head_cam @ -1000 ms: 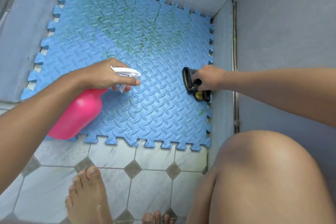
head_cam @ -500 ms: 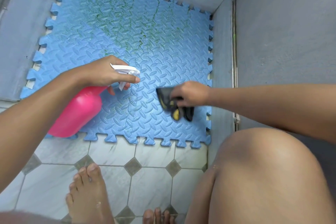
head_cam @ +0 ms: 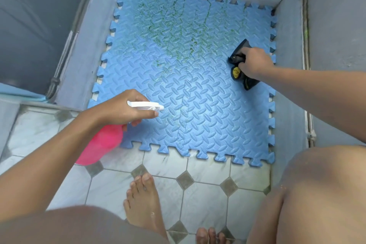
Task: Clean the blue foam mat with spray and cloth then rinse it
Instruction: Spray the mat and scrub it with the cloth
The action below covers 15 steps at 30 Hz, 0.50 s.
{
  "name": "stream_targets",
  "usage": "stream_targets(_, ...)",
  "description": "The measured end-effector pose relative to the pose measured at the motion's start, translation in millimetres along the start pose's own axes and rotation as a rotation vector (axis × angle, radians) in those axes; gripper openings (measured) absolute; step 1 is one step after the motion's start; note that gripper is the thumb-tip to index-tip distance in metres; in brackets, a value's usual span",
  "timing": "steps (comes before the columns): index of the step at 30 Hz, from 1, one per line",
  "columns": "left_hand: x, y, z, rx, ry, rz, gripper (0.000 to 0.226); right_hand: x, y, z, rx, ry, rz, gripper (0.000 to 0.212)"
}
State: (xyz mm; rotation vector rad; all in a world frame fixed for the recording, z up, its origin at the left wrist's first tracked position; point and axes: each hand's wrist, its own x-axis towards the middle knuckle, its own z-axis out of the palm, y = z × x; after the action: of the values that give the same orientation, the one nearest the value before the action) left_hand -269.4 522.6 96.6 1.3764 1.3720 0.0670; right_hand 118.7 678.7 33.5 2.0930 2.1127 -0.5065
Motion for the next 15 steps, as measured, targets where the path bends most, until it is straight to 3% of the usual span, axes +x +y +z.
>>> stream_targets(5,-15.7,-3.4,-3.3,0.015,0.056,0.069,0.023,-12.7,-16.5,16.3,0.003,0.042,-0.134,0.032)
stream_targets(10,-14.7,-5.2,-1.9,0.026,0.102,0.045,0.038,-27.7,-46.2,27.9,0.043,0.037,-0.297,0.036)
stream_targets(15,-21.8,-1.4,-9.7,0.069,0.074,0.048,0.022,-52.0,-86.3,44.0,0.061,0.016,-0.457,0.036)
